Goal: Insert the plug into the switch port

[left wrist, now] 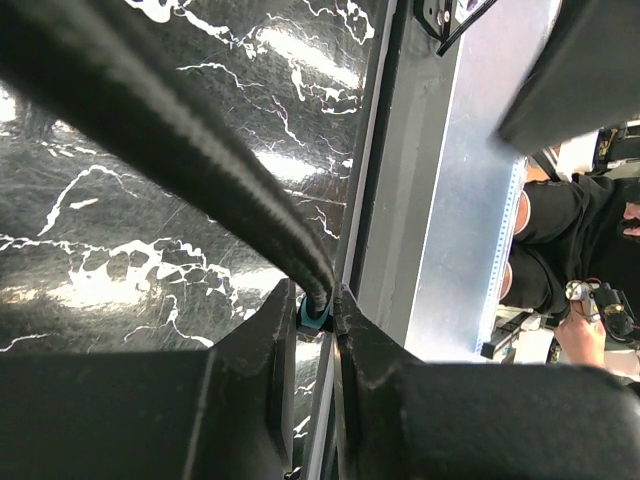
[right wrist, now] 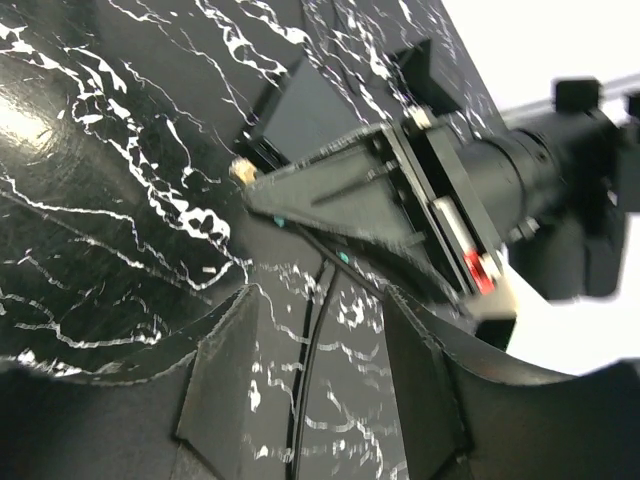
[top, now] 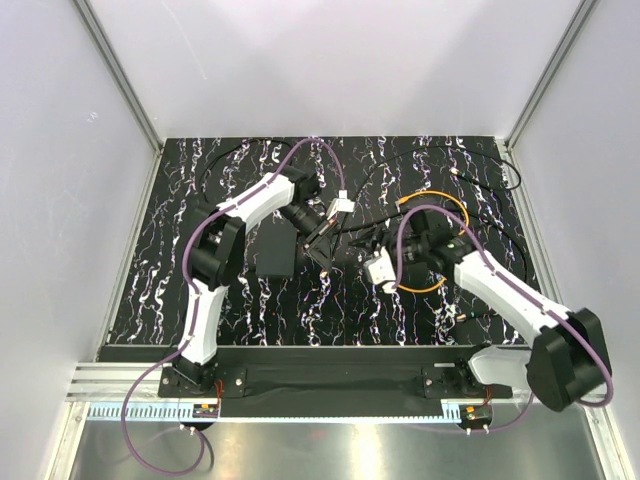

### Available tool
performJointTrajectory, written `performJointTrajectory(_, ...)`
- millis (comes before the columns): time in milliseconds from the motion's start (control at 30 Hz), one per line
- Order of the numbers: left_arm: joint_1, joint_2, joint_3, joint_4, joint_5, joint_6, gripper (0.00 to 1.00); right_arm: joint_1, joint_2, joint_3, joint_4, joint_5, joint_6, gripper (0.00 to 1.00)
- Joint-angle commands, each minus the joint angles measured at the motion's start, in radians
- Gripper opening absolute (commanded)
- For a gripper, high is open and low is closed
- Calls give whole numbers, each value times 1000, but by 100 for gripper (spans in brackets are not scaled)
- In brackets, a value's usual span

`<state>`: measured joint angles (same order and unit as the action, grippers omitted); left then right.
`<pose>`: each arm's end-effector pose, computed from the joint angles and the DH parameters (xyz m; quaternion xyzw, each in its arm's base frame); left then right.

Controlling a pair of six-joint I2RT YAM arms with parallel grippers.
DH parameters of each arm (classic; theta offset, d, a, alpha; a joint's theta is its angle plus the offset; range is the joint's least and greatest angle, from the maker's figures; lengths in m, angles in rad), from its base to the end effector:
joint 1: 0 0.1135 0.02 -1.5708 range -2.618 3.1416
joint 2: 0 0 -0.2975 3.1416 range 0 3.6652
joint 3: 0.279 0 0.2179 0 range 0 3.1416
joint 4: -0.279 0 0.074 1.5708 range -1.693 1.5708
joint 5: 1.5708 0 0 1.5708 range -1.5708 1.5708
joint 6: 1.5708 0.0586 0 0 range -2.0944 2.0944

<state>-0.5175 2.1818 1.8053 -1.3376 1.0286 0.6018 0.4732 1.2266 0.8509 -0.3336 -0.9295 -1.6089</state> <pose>0.3164 -0.2379 0.2328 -0.4312 -0.7546 0.4929 0.0416 0.1738 0.1417 0.3015 -0.7955 0.2490 0.1426 0.5337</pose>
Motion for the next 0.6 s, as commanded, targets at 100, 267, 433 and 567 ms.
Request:
performJointTrajectory(100,-7,-17,31,-146,28,29,0,67,91,74,64,34,-94,57)
performJointTrajectory(267,-9,-17,28,-158,30,42,0,90,143,74,84,70,-140,55)
performJointTrajectory(433,-12,-17,31,-170,28,53,0,104,185,96,70,103,-172,54)
performJointTrajectory(567,-12,-19,28,-179,27,64,0,110,212,108,90,130,-186,54)
